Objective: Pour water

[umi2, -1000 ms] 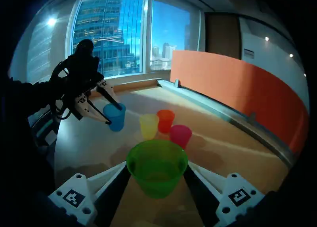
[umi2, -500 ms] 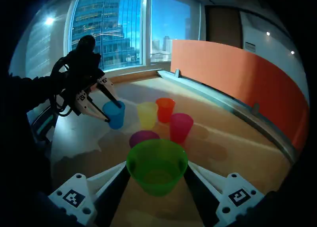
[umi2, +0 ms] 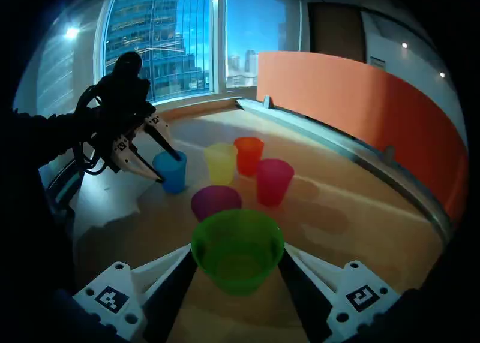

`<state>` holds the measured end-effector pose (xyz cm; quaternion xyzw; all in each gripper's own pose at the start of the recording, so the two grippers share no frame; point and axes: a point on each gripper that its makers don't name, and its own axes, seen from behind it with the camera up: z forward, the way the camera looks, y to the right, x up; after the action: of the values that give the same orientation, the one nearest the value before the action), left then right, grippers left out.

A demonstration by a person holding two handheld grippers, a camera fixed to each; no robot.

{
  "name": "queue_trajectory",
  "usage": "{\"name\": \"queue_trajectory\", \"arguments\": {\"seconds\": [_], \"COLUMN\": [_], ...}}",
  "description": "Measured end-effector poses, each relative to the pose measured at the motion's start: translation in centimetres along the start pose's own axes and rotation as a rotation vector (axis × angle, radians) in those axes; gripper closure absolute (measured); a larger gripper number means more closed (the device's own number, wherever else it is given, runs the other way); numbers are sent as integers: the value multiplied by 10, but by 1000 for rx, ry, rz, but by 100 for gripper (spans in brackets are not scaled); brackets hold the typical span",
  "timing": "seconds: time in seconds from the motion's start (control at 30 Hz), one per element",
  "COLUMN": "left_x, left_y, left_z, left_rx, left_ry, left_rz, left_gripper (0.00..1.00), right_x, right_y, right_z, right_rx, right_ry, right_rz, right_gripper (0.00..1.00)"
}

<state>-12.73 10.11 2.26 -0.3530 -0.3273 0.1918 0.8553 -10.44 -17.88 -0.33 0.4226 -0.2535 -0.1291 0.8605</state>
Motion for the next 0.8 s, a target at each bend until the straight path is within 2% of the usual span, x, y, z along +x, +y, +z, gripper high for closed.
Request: {"name": "queue_trajectory", "arguments": {"seconds": [0.6, 0.67, 0.73, 0.8], "left_x": [-16, -17, -20, -22], "left_y": [1, 2, 3, 4], "left_z": [1, 2, 2, 2], "left_rx": [-10, -11, -15, -16], "left_ry": [-13, -18, -28, -35], "left_rz": [-13, -11, -8, -5], "left_gripper": [13, 12, 4, 3], "right_x": [-15, -15, -16, -18], "right_y": [-2, -3, -3, -3], "right_z": [7, 7, 8, 9], "right_rx": [-1, 0, 0, 1], "right_ry": [-24, -26, -27, -28], "right_rz": [13, 14, 15, 17], "right_gripper": [11, 11, 11, 11]}}
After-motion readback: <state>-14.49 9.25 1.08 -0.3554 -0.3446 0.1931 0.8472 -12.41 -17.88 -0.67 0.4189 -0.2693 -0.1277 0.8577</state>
